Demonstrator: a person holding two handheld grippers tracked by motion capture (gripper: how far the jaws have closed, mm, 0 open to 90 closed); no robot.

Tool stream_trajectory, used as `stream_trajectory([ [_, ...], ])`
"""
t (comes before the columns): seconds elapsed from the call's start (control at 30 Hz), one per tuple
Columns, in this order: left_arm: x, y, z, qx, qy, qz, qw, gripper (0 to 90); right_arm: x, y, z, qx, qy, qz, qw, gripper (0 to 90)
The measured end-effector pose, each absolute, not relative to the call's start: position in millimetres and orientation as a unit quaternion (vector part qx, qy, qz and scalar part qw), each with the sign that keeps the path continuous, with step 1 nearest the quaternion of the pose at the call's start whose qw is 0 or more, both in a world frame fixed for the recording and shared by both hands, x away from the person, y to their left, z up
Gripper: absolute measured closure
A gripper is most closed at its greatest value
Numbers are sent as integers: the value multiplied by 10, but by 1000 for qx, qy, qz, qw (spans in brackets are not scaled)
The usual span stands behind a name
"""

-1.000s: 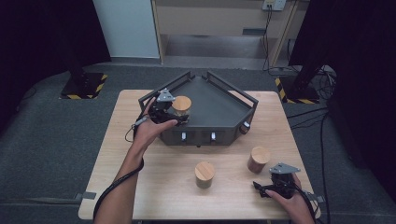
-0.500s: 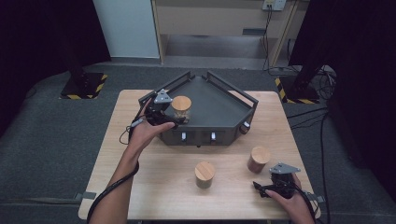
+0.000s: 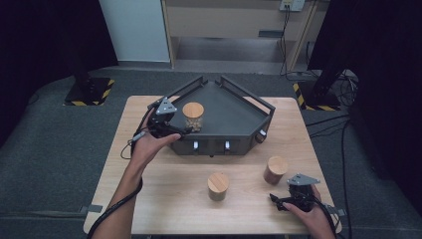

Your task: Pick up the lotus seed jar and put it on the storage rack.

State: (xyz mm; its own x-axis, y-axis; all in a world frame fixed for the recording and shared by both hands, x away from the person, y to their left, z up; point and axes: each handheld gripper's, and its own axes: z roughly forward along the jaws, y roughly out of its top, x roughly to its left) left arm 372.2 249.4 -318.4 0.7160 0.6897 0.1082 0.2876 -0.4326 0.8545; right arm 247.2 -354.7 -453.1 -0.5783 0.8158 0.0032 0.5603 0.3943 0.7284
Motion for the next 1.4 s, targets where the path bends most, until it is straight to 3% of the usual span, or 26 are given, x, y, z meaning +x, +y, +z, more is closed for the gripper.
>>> stream_trajectory([
  [1.4,3203,2523,-3369,826,278,234,431,30,2472,-3545,-4531,422,815,353,181,12],
])
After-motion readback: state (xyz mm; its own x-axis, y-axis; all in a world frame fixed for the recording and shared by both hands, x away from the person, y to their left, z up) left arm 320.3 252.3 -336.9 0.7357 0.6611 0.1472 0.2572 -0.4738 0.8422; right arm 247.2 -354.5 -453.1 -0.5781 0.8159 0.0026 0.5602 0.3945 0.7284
